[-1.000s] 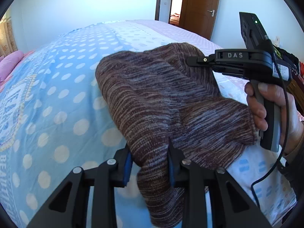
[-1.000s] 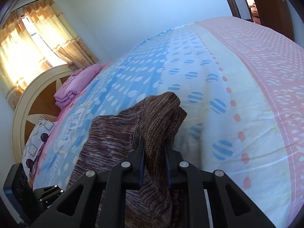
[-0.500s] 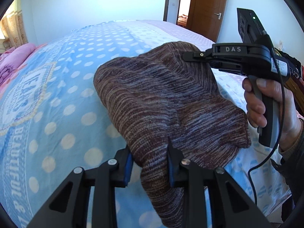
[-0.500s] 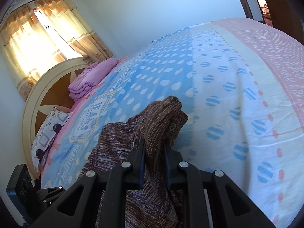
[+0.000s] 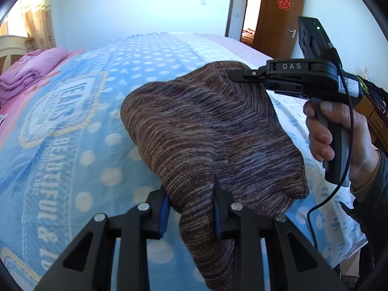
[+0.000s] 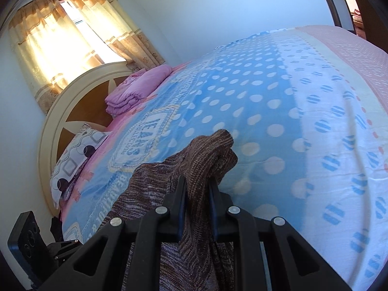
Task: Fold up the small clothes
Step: 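Grasp the sweater end with the left gripper while the right gripper grasps it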
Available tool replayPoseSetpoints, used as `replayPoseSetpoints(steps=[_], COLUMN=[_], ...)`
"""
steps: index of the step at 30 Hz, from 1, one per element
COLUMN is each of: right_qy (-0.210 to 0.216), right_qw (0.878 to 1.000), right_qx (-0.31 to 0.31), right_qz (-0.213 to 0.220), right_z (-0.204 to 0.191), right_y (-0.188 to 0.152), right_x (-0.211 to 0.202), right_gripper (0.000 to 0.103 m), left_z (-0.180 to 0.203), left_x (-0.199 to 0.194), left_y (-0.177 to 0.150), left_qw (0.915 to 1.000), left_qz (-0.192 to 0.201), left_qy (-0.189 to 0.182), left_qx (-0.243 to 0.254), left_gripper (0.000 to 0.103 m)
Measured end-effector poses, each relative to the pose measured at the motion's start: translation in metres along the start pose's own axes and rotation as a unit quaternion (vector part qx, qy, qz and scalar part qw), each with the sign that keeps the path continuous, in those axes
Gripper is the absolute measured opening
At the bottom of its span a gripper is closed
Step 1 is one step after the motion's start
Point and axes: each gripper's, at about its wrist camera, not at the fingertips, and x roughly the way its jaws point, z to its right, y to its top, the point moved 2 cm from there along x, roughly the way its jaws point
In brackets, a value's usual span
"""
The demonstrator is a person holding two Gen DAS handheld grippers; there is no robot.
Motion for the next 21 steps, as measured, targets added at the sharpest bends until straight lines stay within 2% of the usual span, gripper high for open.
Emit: replayPoseSetpoints(steps=[21], right_qy=[0.072], right_qw=[0.995], right_qx=[-0.056], right_qz=[-0.049], right_z=[-0.114], right_y=[-0.014], right_x=[0.072], right_gripper=[0.013], left_z=[-0.073], left_x=[-0.056], left_y=[-0.04], left_qw=[0.9963], left_qz=[0.016], left_qy=[0.076], left_qx=[-0.038], left_gripper=[0.03])
